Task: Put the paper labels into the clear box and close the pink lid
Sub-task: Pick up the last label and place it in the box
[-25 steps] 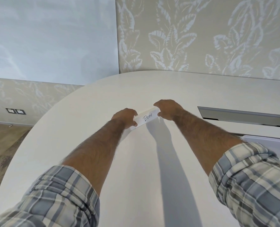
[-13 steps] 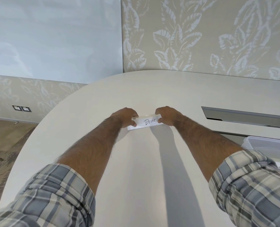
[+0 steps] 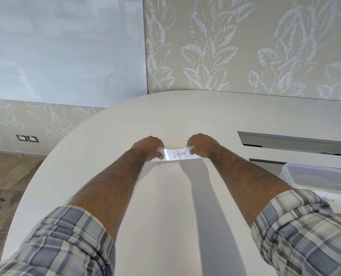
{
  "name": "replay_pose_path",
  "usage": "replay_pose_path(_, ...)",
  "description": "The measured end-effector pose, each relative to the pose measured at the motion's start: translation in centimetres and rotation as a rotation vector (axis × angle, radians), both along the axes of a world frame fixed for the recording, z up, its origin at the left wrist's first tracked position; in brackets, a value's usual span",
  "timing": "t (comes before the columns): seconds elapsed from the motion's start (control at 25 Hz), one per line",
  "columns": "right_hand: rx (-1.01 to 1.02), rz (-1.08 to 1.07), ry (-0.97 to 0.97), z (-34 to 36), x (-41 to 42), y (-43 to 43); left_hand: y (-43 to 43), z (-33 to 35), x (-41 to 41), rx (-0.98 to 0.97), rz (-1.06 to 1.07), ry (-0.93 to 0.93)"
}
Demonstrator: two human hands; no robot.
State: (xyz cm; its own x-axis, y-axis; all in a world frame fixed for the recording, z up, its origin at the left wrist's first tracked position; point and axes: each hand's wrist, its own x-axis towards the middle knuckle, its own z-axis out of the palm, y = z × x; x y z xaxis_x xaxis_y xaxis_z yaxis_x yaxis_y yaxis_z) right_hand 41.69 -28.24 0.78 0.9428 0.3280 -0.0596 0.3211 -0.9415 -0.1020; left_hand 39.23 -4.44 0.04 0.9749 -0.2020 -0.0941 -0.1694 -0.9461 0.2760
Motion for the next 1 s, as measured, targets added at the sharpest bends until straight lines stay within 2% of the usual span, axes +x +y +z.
replay_pose_path(0.56,0.01,-0.067,-0.116,8.6,-8.0,-8.2,-8.0,8.3,-6.1,0.061,-0.046,-0.108)
replay_pose_path(1.0,-0.006,-0.204,-0.211,15.1,-16.5,-23.0,-23.1,14.4,-11.2,0.073,-0.206,-0.22)
